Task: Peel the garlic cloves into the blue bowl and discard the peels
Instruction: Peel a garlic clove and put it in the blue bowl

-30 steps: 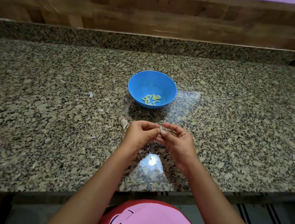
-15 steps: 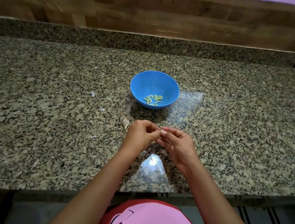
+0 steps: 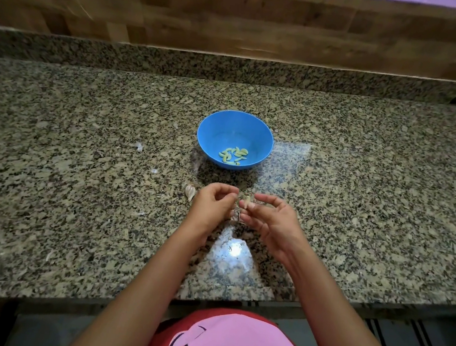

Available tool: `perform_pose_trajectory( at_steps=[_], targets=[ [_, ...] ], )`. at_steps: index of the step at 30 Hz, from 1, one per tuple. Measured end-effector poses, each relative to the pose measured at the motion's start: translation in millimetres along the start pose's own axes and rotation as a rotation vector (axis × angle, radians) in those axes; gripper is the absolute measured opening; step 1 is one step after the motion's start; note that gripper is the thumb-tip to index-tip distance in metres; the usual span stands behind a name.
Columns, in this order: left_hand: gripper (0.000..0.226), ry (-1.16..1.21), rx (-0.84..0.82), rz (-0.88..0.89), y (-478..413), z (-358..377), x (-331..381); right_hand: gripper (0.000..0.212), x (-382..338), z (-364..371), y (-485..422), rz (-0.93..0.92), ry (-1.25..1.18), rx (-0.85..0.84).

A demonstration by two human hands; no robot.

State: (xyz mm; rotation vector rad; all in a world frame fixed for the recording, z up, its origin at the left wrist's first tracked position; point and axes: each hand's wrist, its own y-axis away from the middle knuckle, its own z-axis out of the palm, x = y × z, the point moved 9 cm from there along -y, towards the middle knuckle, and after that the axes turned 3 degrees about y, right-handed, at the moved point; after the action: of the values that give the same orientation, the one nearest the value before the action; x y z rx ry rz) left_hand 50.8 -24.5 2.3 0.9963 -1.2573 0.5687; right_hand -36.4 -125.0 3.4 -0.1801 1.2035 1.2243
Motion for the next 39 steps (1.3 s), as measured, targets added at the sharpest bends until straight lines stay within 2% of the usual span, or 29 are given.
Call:
perform_pose_trajectory(
  at_steps=[2,4,10,15,22,26,29,31,35,39],
  targets=[
    [0.007,0.022,-0.099,-0.014,1.9,9.0,2.6,0.028,-2.4,-0.1,0.0,-0.02,0.033,0.005],
    [0.006,0.009,-0.129,0.001,2.5,12.3,4.7,0.026,-5.5,0.8,0.2,-0.042,0.081,0.002],
    [0.001,-0.172,-0.04,0.123,-2.5,4.5,10.9,0.027,-12.7,-3.5,-0.3,-0.099,0.299,0.032],
    [0.005,-0.159,-0.037,0.147,-1.7,5.5,13.1,0.02,-14.9,-1.8,0.5,-0.14,0.363,0.023],
    [0.005,-0.034,-0.063,0.102,-1.9,9.5,10.9,0.016,-11.4,-0.7,1.2,-0.088,0.187,-0.003],
    [0.007,0.194,-0.043,0.031,-2.6,6.8,6.7,0.018,-5.5,-3.8,-0.4,-0.009,-0.029,-0.014],
    [0.003,0.189,-0.011,0.041,-4.4,3.4,2.8,0.02,-5.9,-7.5,-1.4,0.011,-0.048,-0.012],
    [0.003,0.138,-0.001,0.044,-4.6,2.3,0.3,0.016,-8.2,-8.6,-3.4,-0.013,0.04,-0.006],
    [0.006,0.059,-0.001,0.046,-8.1,5.4,-4.5,0.008,-18.3,-17.7,-12.2,-0.127,0.462,0.074],
    [0.015,-0.104,-0.019,0.06,-17.4,16.8,-5.4,0.02,-36.4,-19.7,-27.5,-0.262,0.958,0.199]
  ],
)
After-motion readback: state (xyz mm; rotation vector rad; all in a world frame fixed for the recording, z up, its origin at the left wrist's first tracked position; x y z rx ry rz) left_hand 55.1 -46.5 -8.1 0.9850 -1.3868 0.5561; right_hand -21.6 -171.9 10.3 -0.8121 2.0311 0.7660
